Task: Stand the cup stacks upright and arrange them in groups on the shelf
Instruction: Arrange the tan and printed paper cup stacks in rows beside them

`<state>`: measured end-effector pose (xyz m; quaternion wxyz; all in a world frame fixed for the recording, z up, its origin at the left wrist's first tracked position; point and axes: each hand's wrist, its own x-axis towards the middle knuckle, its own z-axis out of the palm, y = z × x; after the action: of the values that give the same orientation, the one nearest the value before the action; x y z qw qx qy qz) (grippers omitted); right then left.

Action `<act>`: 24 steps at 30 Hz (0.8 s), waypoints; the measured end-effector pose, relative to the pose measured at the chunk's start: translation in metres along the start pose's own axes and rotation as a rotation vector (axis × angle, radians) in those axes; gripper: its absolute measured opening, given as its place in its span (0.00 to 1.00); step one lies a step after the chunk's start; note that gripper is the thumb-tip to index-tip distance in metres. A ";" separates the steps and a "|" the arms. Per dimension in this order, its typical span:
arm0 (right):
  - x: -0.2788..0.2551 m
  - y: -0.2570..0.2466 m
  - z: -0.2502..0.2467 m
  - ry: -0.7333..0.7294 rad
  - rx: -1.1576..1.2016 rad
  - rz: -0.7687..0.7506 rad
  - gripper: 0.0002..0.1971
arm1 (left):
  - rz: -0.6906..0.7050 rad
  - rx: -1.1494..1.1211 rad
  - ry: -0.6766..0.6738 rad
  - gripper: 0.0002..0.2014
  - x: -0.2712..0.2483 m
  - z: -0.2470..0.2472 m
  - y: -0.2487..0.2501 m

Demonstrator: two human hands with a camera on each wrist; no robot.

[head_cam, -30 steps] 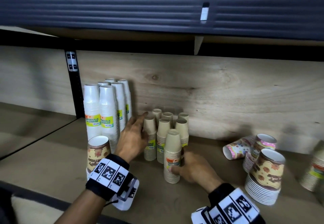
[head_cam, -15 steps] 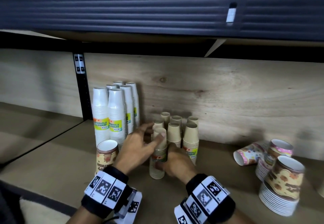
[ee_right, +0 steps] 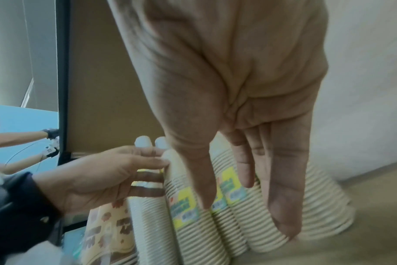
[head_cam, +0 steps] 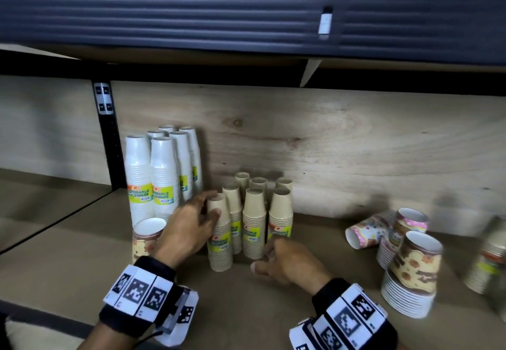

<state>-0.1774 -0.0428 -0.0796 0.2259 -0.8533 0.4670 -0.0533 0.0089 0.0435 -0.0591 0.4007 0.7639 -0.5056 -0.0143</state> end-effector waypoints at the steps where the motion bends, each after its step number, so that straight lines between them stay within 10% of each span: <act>1: -0.006 0.008 -0.007 -0.002 0.002 0.014 0.28 | 0.008 0.045 0.022 0.20 -0.002 -0.001 0.004; 8: -0.059 0.068 -0.075 0.221 0.019 0.099 0.21 | 0.266 0.118 0.207 0.22 -0.018 0.005 0.068; 24: -0.191 0.239 -0.176 0.833 0.161 0.361 0.22 | 0.529 -0.136 -0.323 0.18 -0.068 0.175 0.306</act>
<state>-0.5220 -0.0551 -0.0039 0.0901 -0.6438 0.6536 -0.3876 -0.3318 -0.0592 -0.0124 0.3553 0.5653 -0.7416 -0.0647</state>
